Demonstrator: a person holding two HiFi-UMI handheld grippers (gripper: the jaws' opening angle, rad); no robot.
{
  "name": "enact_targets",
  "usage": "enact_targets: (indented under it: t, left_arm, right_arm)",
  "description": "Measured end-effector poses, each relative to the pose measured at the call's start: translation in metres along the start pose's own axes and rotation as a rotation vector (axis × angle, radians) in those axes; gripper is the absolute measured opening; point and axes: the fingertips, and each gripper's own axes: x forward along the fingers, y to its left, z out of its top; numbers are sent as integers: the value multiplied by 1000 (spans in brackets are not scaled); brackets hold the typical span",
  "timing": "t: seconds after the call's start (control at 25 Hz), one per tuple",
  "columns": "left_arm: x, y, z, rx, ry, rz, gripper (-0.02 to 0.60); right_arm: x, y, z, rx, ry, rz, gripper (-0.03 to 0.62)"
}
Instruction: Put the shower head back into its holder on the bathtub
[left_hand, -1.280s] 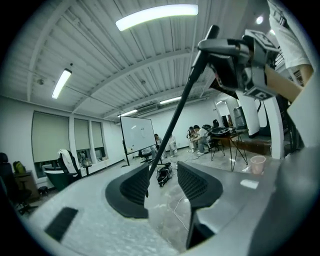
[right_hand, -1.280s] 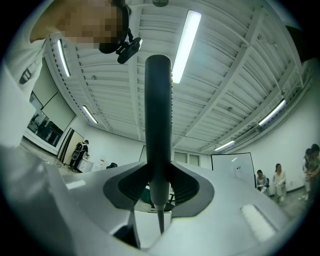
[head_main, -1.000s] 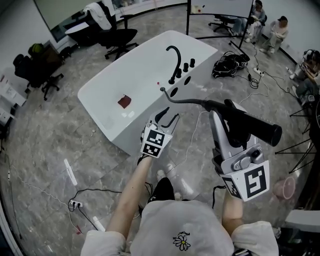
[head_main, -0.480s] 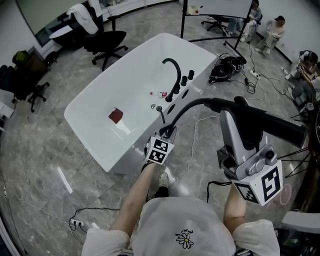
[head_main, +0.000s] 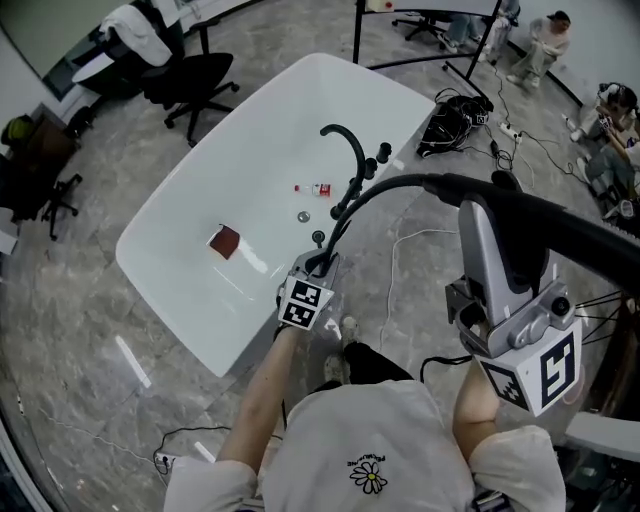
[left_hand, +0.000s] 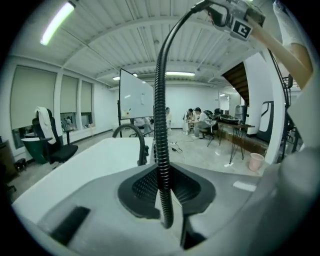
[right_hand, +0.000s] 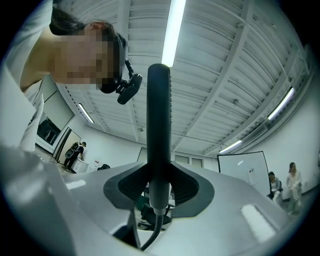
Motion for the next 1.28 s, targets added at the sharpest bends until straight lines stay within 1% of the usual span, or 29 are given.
enact_targets:
  t: [0.16,0.24,0.32,0.4,0.56,0.64,0.8,1.0,1.28]
  left_arm:
    - [26,59,86,54,-135,75,43]
    - [38,83,122,96,-164,99,43]
    - [49,103,139,124,-166,110,43]
    - [59,113,132,117,-156,119,43]
    - [73,113,97,71,-132,128,43]
    - [76,114,86,42,-134,121,43]
    - [82,117,71,20,-127,89,43]
    - [91,120,36,-17,-72,61,44]
    - [101,124,-3,-64,-5,33,44]
  right_arm:
    - [34,-29,4,-18,-67,28,140]
    - [48,-44,7,-29,-96,41,140]
    - [60,-57,6,-38,-115,49,140]
    - [68,-67,-4,-39,-108,56,140]
    - [78,-80,-31,-22,-54,58,140]
    - [88,-83,-39,-16,-34,56,140]
    - [102,-78,-53,-26,-1,56,140]
    - [119,-73,-73,-20,35,62,140]
    - [134,-54,-101,-10,105,105,140]
